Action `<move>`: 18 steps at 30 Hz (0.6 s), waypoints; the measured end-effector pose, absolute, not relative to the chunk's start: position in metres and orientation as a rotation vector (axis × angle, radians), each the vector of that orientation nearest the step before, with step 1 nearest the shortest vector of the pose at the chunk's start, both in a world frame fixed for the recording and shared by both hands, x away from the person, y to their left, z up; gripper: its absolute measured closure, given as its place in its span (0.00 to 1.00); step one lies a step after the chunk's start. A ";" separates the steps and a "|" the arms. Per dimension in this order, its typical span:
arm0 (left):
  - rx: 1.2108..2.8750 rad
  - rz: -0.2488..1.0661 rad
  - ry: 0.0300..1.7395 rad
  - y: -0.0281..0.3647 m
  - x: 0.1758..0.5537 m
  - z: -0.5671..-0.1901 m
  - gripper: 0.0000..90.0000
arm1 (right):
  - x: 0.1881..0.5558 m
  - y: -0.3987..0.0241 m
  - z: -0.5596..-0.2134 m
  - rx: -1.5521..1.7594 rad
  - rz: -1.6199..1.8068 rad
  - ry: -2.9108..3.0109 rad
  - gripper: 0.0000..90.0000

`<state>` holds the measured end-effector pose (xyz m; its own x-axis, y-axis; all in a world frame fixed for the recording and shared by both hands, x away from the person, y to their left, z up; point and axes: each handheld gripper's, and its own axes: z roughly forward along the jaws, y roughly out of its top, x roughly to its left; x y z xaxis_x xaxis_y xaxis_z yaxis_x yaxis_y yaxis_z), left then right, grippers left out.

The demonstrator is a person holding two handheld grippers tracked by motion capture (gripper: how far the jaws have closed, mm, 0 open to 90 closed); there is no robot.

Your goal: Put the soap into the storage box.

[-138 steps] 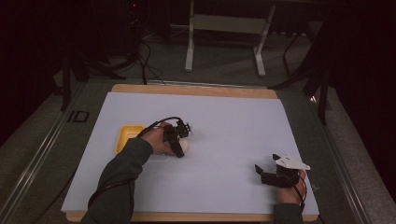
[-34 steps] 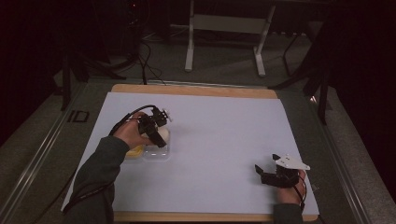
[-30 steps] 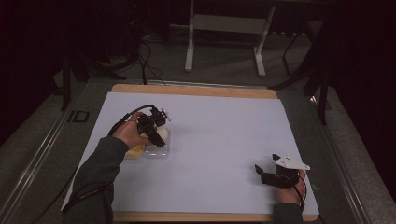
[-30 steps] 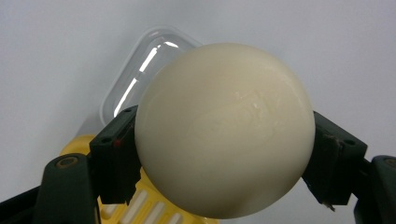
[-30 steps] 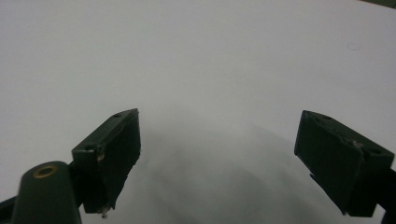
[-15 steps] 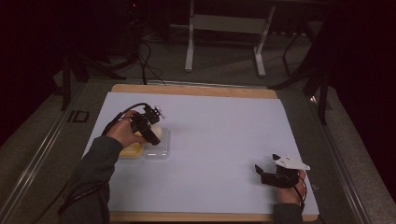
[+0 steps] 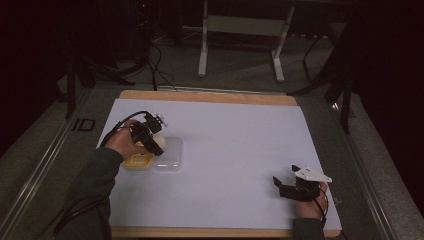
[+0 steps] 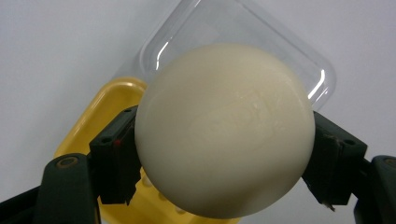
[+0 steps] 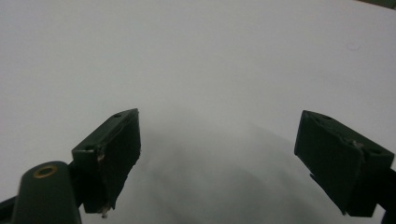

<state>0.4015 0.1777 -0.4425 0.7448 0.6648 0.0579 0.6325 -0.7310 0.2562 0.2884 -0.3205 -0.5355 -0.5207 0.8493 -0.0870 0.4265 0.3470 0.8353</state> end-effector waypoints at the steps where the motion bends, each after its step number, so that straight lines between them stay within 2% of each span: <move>1: 2.731 0.213 1.028 0.179 0.401 -0.443 0.27 | 0.288 -0.320 -0.536 1.107 1.072 2.096 0.16; 18: 2.735 0.214 1.112 0.207 0.398 -0.451 0.27 | 0.288 -0.320 -0.536 1.105 1.069 2.096 0.16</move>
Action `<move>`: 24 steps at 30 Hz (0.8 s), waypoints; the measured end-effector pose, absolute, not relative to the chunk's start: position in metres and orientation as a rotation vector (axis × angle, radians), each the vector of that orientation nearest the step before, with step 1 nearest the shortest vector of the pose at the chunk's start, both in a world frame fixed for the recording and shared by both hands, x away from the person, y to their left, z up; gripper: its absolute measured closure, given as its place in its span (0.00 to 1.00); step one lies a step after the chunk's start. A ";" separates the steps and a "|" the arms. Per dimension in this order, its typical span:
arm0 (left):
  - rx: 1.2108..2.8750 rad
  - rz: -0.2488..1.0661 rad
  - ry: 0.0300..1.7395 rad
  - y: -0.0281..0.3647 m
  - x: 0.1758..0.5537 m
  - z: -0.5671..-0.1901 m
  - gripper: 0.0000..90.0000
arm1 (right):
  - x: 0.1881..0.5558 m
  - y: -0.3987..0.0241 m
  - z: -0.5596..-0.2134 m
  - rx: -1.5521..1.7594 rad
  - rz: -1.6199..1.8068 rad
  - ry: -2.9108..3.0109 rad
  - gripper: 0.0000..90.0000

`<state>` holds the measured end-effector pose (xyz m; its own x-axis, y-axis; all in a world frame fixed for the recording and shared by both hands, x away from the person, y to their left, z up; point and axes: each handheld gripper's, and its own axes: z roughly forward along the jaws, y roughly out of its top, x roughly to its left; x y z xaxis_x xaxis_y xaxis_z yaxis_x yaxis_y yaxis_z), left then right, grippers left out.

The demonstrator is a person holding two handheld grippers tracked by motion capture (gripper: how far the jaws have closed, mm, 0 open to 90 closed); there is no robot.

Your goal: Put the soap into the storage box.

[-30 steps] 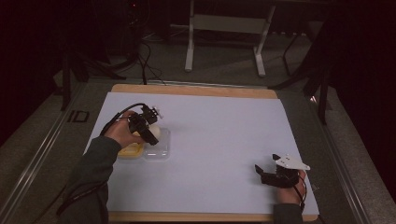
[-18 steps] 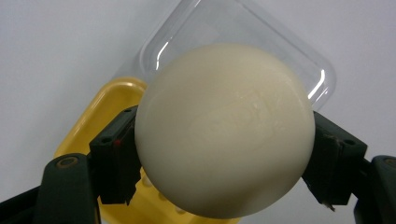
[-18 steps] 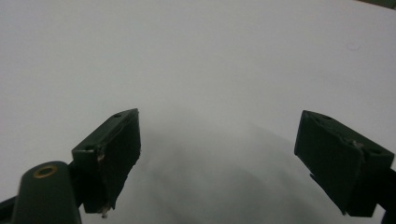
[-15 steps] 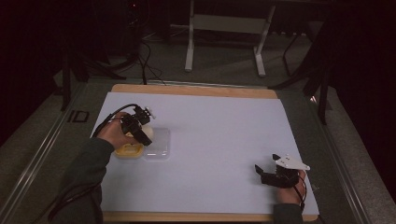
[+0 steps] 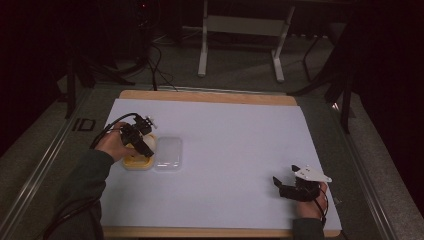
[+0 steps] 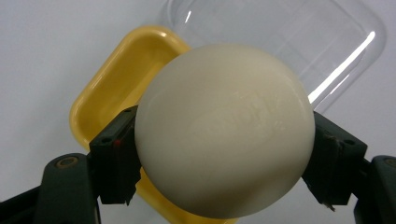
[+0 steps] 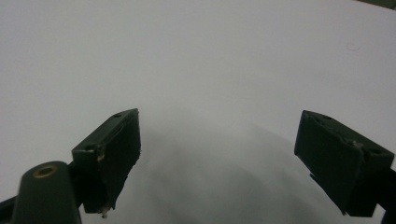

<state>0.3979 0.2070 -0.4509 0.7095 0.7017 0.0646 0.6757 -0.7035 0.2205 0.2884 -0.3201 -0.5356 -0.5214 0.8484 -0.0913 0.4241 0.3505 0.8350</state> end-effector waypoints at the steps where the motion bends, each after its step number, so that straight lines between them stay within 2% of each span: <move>1: 2.736 0.214 1.117 0.209 0.398 -0.451 0.27 | 0.288 -0.320 -0.536 1.105 1.069 2.096 0.16; 12: 2.748 0.215 1.137 0.220 0.395 -0.457 0.27 | 0.288 -0.320 -0.536 1.099 1.067 2.098 0.16; 24: 2.759 0.209 1.154 0.223 0.396 -0.479 0.27 | 0.288 -0.320 -0.536 1.099 1.067 2.098 0.16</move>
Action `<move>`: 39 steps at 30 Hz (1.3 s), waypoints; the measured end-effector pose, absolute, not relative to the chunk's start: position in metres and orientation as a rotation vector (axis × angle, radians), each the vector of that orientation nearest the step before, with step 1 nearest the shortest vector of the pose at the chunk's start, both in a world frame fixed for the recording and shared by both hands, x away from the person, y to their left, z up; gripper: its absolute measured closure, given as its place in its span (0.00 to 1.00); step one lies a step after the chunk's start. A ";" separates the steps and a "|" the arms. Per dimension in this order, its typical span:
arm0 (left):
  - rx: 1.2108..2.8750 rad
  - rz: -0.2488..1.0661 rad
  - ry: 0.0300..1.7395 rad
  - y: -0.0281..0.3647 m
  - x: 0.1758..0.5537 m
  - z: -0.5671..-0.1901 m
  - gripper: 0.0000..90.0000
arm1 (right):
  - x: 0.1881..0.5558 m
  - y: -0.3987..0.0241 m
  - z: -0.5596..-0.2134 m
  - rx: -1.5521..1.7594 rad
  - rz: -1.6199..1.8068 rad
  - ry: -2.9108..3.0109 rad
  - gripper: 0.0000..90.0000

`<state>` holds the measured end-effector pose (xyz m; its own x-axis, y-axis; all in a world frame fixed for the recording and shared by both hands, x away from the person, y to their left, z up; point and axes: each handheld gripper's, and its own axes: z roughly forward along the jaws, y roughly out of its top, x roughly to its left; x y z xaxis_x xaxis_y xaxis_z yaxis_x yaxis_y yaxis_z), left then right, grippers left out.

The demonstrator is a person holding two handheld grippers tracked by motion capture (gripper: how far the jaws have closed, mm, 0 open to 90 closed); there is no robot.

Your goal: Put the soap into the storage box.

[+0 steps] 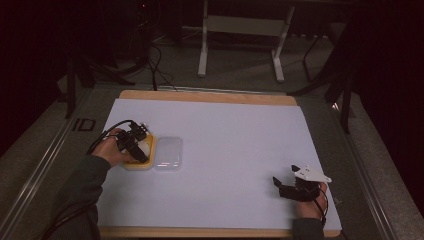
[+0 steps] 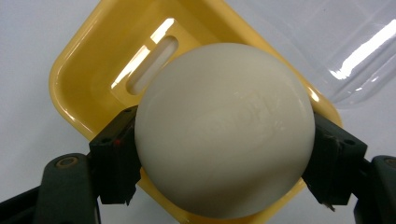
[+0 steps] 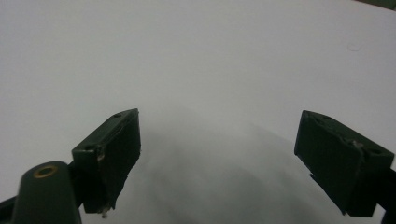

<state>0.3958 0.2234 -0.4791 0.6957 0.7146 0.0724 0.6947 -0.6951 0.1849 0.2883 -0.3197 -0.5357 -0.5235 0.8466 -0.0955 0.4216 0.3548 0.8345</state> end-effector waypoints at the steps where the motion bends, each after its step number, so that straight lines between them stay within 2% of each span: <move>1: 2.759 0.215 1.153 0.224 0.396 -0.480 0.27 | 0.288 -0.320 -0.536 1.098 1.066 2.098 0.16; 21: 2.765 0.235 1.175 0.223 0.401 -0.493 0.27 | 0.288 -0.320 -0.536 1.097 1.068 2.098 0.16; 28: 2.727 0.191 1.201 0.226 0.401 -0.494 0.27 | 0.288 -0.320 -0.536 1.096 1.066 2.099 0.16; 35: 2.760 0.190 1.163 0.225 0.399 -0.495 0.24 | 0.288 -0.320 -0.536 1.095 1.068 2.101 0.16; 39: 2.768 0.259 1.116 0.224 0.396 -0.492 0.19 | 0.288 -0.320 -0.536 1.095 1.068 2.103 0.16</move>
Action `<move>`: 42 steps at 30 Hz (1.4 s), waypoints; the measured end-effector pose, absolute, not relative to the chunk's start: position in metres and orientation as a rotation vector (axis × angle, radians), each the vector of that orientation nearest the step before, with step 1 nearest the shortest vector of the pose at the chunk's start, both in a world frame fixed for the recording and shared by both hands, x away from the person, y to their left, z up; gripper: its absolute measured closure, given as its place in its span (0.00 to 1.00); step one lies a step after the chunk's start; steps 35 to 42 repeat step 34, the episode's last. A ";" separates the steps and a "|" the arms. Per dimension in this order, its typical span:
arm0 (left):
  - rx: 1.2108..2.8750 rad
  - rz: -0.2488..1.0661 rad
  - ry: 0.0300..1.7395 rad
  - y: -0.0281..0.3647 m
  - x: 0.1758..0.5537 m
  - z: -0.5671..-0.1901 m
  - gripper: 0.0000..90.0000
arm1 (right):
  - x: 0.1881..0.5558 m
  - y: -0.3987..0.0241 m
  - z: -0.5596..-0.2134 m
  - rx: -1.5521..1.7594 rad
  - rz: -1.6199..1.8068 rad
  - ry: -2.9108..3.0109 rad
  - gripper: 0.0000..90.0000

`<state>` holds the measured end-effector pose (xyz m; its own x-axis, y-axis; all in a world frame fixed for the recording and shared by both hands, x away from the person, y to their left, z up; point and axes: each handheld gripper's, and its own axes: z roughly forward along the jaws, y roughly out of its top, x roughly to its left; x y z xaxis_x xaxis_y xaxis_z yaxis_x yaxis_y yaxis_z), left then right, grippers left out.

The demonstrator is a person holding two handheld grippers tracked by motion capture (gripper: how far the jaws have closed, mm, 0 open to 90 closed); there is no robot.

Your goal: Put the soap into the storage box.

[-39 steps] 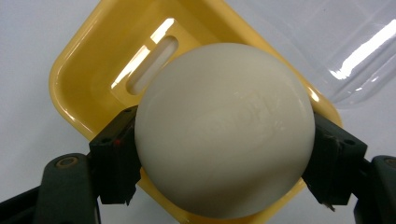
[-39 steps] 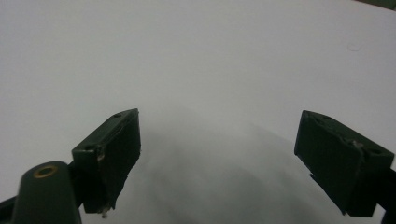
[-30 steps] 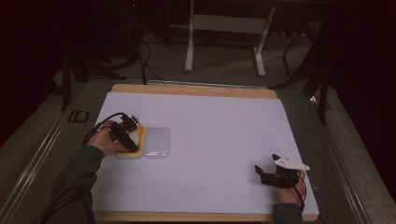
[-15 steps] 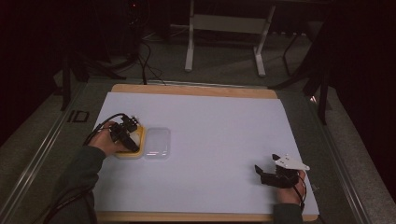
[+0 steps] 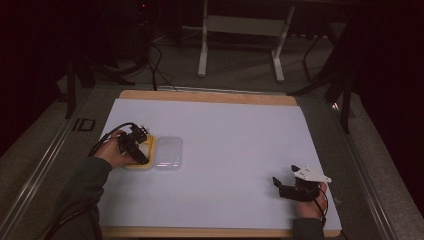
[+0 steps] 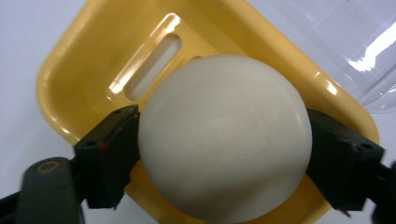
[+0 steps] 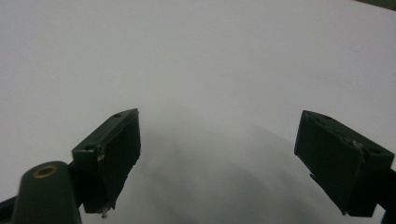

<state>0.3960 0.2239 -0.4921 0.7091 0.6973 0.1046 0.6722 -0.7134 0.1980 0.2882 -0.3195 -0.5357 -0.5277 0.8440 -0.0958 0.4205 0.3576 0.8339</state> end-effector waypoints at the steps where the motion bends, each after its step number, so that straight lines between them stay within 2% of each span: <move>1: 2.768 0.259 1.116 0.224 0.396 -0.492 0.17 | 0.288 -0.320 -0.536 1.095 1.068 2.103 0.16; 6: 2.751 0.276 1.120 0.226 0.395 -0.485 0.08 | 0.288 -0.319 -0.536 1.093 1.066 2.104 0.16; 12: 2.735 0.281 1.109 0.231 0.391 -0.479 0.06 | 0.288 -0.319 -0.536 1.093 1.066 2.106 0.16; 23: 2.703 0.307 1.028 0.229 0.380 -0.459 0.07 | 0.288 -0.319 -0.536 1.092 1.065 2.106 0.16; 26: 2.673 0.286 0.998 0.227 0.377 -0.455 0.09 | 0.288 -0.319 -0.536 1.092 1.066 2.106 0.16; 27: 2.631 0.276 0.960 0.224 0.372 -0.451 0.14 | 0.288 -0.319 -0.536 1.093 1.064 2.107 0.16; 34: 2.600 0.335 0.856 0.205 0.349 -0.450 0.16 | 0.289 -0.319 -0.536 1.097 1.063 2.114 0.16; 42: 2.600 0.335 0.856 0.205 0.349 -0.450 0.16 | 0.289 -0.319 -0.536 1.097 1.063 2.114 0.16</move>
